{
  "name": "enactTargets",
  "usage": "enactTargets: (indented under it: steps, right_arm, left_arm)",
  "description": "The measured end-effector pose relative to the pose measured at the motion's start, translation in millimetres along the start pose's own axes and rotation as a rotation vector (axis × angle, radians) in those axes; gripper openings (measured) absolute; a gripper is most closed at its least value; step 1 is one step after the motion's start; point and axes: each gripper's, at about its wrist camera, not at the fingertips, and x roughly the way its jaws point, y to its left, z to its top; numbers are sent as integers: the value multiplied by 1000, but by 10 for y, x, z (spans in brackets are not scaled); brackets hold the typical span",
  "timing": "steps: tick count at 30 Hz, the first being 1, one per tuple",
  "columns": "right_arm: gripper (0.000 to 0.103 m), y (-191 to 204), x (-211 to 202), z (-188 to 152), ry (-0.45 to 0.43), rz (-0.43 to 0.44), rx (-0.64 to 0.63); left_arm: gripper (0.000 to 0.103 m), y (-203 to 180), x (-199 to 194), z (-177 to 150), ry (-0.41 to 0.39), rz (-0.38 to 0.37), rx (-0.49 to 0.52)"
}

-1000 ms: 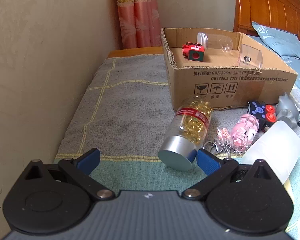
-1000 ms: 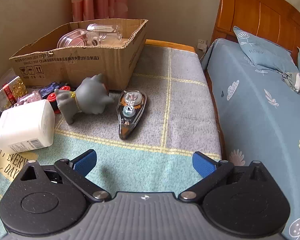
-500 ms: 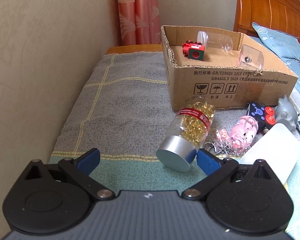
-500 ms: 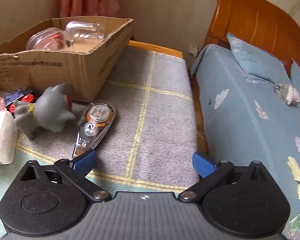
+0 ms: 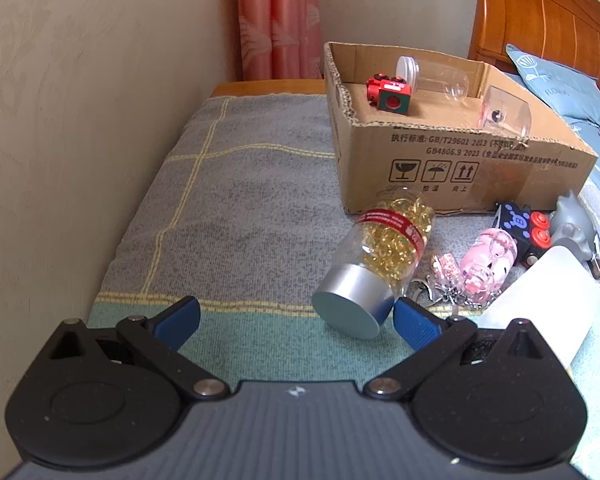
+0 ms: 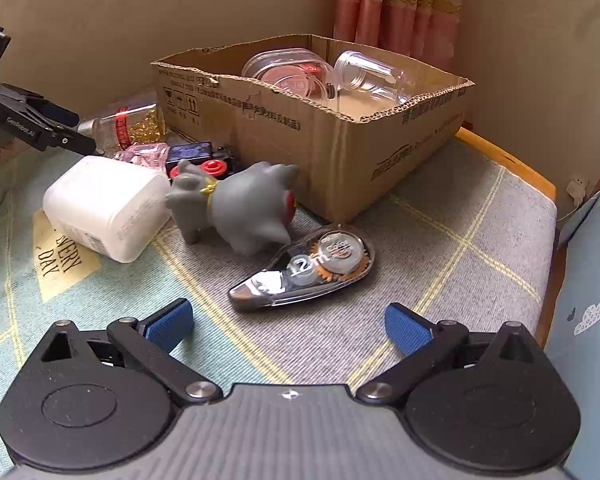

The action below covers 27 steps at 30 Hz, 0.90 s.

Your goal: Organize rigid objects

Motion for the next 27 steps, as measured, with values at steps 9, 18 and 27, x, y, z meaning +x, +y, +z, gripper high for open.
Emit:
enactTargets:
  steps: [9,18,27]
  right_arm:
    - [103,-180,281,271,21,65,-71]
    - [103,17,214,278,80,124,-134]
    - [103,457,21,86,98,135,-149]
  left_arm:
    - [102,-9,4,35,6,-6,-7]
    - [102,38,57,19,18,22,-2]
    - [102,279,198,181,-2,131,-24]
